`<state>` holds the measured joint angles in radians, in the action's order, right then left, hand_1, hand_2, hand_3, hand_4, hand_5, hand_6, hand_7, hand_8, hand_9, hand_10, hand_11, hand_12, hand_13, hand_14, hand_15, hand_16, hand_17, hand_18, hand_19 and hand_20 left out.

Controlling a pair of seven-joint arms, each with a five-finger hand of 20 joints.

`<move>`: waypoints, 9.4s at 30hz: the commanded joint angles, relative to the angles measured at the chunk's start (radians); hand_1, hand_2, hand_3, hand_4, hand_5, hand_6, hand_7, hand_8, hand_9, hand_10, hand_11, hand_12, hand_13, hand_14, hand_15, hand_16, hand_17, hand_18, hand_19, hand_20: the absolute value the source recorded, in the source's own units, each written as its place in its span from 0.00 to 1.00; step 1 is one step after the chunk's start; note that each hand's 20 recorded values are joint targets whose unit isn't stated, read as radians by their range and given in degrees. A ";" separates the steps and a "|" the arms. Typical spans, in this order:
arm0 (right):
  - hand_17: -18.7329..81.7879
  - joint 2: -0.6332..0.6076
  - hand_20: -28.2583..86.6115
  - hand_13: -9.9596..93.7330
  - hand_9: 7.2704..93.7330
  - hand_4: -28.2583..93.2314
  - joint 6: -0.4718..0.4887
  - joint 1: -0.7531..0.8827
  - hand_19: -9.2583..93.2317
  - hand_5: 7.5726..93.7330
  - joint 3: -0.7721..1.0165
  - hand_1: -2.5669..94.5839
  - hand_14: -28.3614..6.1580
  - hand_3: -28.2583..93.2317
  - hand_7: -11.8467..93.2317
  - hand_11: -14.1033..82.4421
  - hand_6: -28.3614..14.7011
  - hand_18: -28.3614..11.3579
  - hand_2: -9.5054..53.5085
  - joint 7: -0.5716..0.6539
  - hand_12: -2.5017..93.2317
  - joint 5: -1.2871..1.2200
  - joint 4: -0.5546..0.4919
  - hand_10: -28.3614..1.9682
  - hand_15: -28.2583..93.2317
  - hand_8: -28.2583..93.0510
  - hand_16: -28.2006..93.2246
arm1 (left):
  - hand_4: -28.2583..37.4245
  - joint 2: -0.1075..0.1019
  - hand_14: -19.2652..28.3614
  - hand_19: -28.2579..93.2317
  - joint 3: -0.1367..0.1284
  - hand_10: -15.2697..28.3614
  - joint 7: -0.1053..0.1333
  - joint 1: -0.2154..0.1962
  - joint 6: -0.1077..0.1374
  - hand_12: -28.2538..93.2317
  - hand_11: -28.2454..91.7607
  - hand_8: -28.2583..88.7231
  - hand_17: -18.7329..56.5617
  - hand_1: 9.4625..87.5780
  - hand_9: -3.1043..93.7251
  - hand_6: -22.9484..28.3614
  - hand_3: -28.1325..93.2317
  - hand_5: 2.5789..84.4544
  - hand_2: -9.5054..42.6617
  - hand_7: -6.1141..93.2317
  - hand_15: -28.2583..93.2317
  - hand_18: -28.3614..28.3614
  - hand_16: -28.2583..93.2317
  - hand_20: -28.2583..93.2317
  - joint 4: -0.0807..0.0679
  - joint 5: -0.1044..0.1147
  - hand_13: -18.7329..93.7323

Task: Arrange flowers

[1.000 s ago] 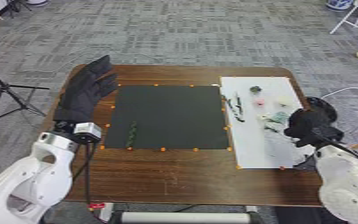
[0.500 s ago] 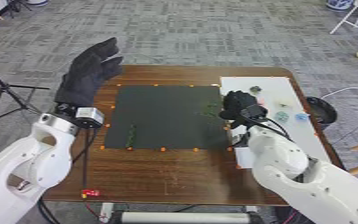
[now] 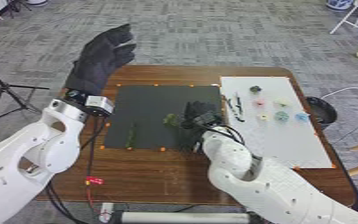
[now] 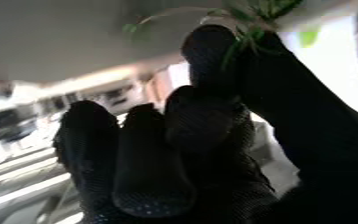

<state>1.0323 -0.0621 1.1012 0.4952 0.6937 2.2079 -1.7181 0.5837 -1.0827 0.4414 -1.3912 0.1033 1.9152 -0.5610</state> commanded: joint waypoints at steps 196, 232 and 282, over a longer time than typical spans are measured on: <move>0.72 -0.184 0.87 0.88 0.87 0.00 0.136 -0.049 1.00 0.81 -0.001 0.55 0.66 0.81 0.47 0.77 0.70 0.22 0.00 0.060 0.54 -0.091 0.105 0.68 0.92 0.38 0.60 | 0.08 0.114 0.71 0.55 -0.442 0.60 0.023 -0.673 0.094 0.39 0.41 0.16 0.15 0.25 0.21 0.50 0.78 0.29 0.04 0.26 0.43 0.81 0.26 0.31 0.106 -0.001 0.31; 0.77 -0.117 0.89 0.91 0.89 0.17 0.092 0.075 1.00 0.74 0.159 0.44 0.70 0.92 0.62 0.81 0.66 0.24 0.00 -0.044 0.55 -0.399 -0.116 0.69 0.93 0.49 0.59 | 0.08 0.125 0.72 0.54 -0.439 0.60 0.028 -0.666 0.097 0.39 0.41 0.16 0.15 0.25 0.22 0.51 0.78 0.29 0.04 0.26 0.44 0.81 0.26 0.32 0.102 0.002 0.30; 0.74 -0.088 0.87 0.89 0.86 0.04 0.223 0.155 1.00 0.71 0.203 0.36 0.69 0.84 0.59 0.77 0.63 0.24 0.00 -0.025 0.54 -0.448 -0.126 0.66 0.91 0.37 0.60 | 0.09 0.121 0.73 0.54 -0.433 0.61 0.031 -0.665 0.098 0.39 0.41 0.16 0.14 0.25 0.22 0.51 0.78 0.29 0.05 0.26 0.44 0.81 0.26 0.32 0.101 0.006 0.30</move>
<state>0.9458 0.1577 1.2154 0.7162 0.6647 1.7819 -1.8539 0.7013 -1.5165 0.4651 -2.0524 0.1978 2.0154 -0.5619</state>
